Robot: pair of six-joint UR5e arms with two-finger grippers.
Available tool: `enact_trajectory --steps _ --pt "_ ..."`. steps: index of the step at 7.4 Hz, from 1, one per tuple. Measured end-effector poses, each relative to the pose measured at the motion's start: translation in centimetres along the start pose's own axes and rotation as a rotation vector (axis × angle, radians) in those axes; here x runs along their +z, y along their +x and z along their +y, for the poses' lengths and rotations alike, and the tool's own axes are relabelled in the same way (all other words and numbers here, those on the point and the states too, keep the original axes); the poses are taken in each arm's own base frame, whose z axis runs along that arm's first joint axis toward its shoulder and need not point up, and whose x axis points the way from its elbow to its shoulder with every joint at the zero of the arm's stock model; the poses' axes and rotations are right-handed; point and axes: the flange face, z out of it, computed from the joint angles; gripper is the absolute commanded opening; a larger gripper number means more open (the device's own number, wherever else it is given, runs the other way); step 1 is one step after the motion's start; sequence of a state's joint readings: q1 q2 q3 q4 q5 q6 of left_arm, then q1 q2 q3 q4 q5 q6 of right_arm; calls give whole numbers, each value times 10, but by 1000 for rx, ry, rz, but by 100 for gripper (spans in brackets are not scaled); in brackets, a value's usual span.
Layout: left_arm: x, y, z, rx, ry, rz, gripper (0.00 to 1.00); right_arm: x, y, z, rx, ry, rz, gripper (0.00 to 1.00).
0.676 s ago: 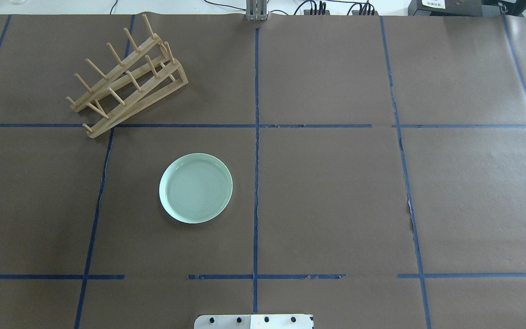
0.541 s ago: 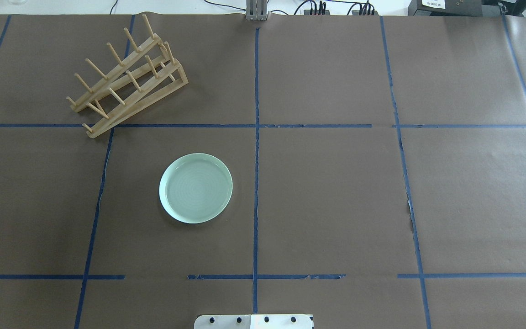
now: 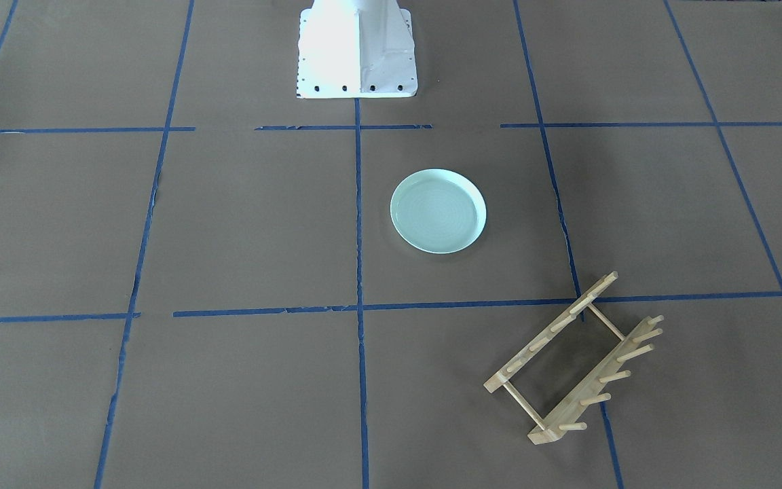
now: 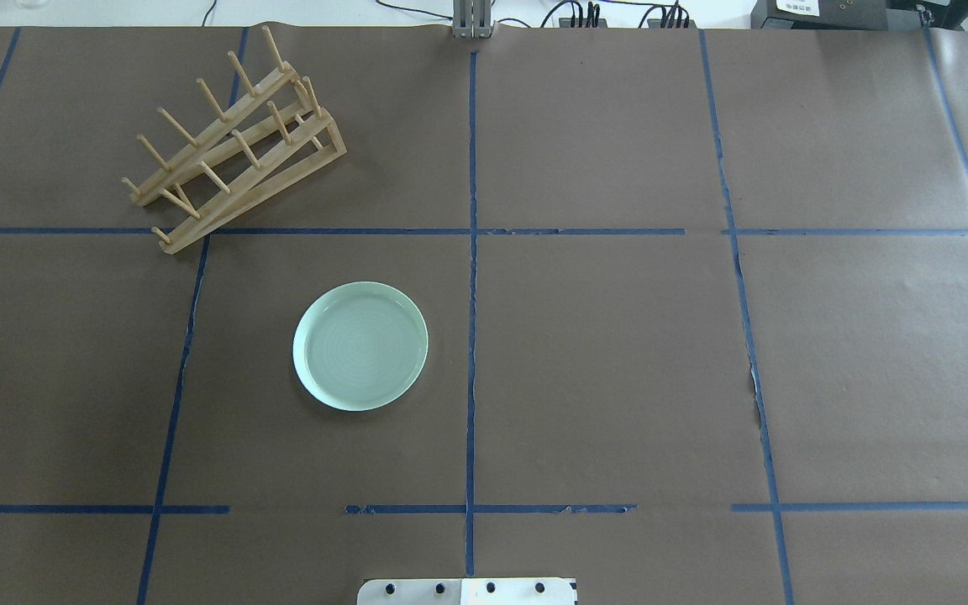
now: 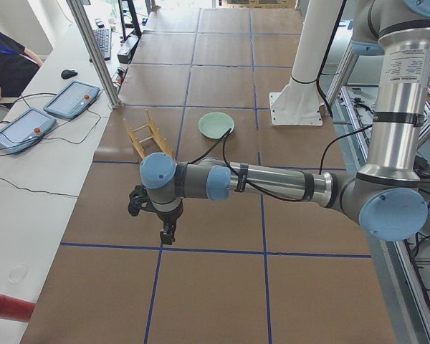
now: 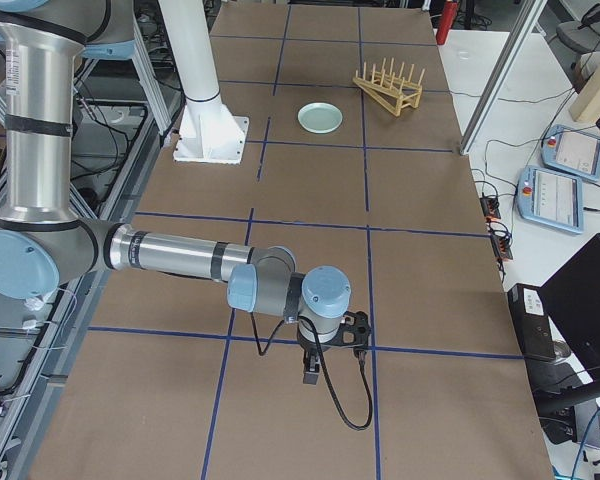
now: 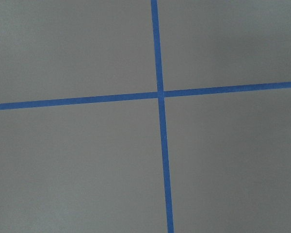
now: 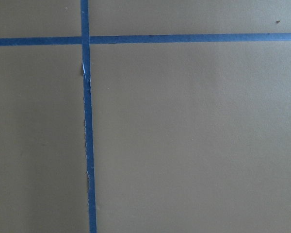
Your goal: Place plate on rack
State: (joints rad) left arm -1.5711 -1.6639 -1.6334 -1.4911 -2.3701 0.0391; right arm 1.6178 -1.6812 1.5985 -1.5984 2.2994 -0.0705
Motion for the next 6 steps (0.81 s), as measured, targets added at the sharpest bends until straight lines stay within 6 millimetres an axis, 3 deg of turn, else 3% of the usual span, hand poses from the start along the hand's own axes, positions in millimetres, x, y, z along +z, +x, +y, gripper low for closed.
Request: enact_trajectory --steps 1,2,4,6 --pt "-17 23 -21 -22 32 0 100 0 0 0 0 0 0 100" --pt "-33 58 -36 -31 58 5 100 0 0 0 0 0 0 100" --pt "-54 146 -51 -57 80 29 100 0 -1 0 -1 1 0 100" --pt "-72 233 -53 -118 78 64 100 0 -1 0 0 0 0 100"
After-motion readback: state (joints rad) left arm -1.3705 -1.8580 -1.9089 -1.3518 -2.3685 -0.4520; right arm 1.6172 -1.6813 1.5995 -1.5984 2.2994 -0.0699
